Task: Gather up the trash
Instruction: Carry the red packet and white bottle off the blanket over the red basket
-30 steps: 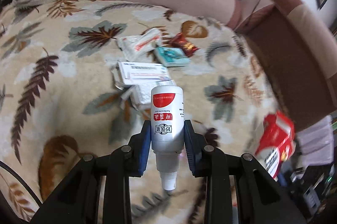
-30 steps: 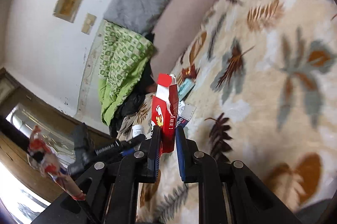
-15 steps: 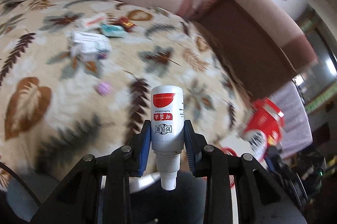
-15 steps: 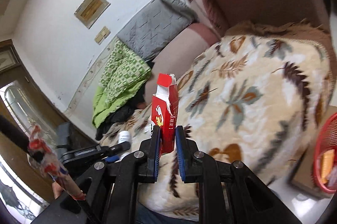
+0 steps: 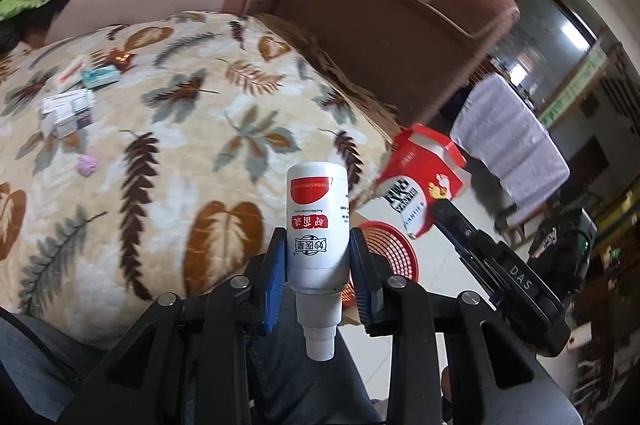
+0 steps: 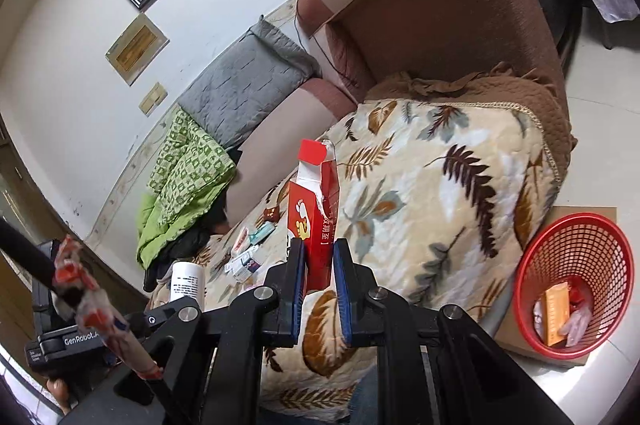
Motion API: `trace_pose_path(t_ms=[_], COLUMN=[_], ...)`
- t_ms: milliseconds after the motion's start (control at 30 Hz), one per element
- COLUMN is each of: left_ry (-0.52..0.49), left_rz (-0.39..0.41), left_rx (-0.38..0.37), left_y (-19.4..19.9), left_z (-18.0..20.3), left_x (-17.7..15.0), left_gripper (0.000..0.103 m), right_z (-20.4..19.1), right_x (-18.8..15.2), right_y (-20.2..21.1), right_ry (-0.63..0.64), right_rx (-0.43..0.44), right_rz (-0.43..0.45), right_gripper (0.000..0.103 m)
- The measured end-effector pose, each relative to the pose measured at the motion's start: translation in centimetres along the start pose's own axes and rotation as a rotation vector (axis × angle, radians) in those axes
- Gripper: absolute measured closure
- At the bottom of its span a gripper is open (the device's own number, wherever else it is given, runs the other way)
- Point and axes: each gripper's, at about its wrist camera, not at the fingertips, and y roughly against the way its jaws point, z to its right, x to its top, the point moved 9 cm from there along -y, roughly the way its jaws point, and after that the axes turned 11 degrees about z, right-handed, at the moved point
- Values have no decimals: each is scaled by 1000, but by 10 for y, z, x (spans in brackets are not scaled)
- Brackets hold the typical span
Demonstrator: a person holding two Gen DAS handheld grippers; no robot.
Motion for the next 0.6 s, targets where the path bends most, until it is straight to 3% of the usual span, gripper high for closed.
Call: trace_pose_path(t_ms=[600], left_ry=[-78], left_rz=[-67], left_rx=[-90], left_y=[-43], left_z=[46], left_x=[-8], left_gripper=[74], right_z=[47], right_x=[18], right_y=[24], right_ry=[19], right_rx=[-180], right_rz=[51], right_gripper=[87])
